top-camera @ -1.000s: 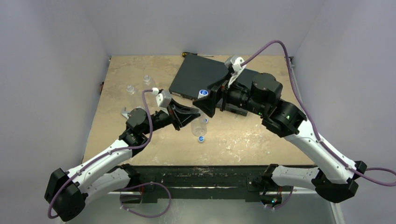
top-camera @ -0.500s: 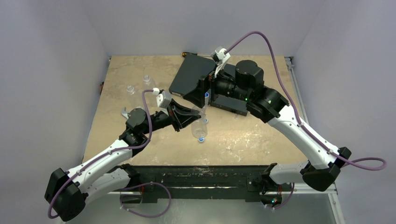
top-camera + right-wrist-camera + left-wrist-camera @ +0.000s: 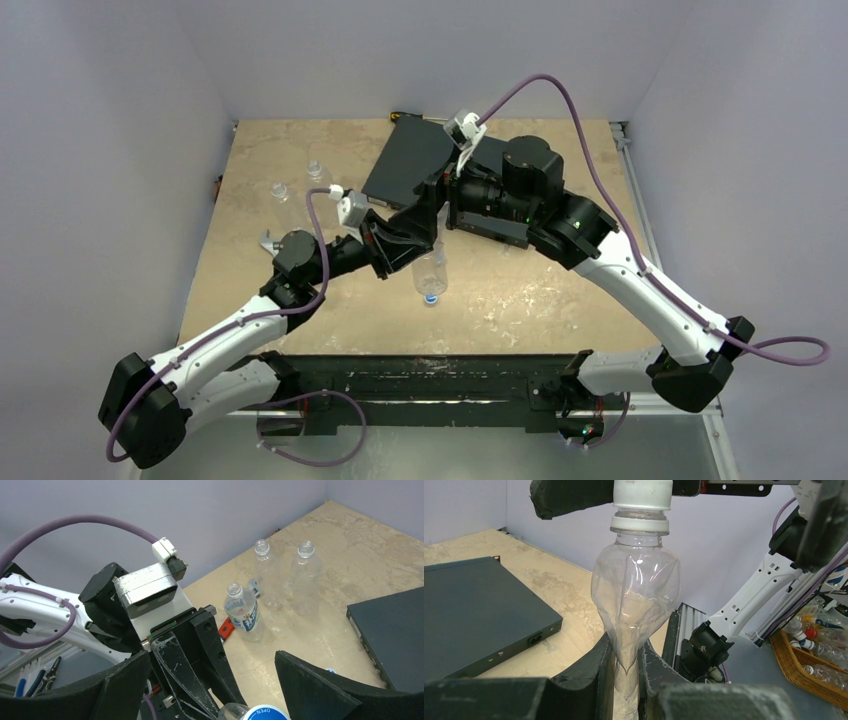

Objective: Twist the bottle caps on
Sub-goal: Screw the bottle cap onto the plastic bottle.

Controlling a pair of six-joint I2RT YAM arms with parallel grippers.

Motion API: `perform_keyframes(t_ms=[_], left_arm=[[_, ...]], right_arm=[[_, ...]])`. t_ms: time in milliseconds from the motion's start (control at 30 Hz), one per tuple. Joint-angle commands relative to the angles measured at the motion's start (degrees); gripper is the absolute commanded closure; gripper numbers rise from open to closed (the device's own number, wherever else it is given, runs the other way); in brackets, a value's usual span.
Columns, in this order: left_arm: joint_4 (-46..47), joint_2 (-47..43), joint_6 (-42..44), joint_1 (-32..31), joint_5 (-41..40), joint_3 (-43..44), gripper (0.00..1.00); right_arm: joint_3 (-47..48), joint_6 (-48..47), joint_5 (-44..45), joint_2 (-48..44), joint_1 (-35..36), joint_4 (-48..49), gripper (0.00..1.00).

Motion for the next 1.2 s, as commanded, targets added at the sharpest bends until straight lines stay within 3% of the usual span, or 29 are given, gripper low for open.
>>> perform_keyframes(t_ms=[0, 1167], left_arm=[[3.7, 0.0, -1.3, 0.4, -0.9, 2.3, 1.00], [0.2, 0.7, -3.5, 5.8, -0.7, 0.8, 1.00]], right_arm=[[-0.7, -0.6, -0.7, -2.0, 0.2, 2.2, 0.02], [-4.4, 0.0, 3.0, -8.6, 0.7, -1.1, 0.02]])
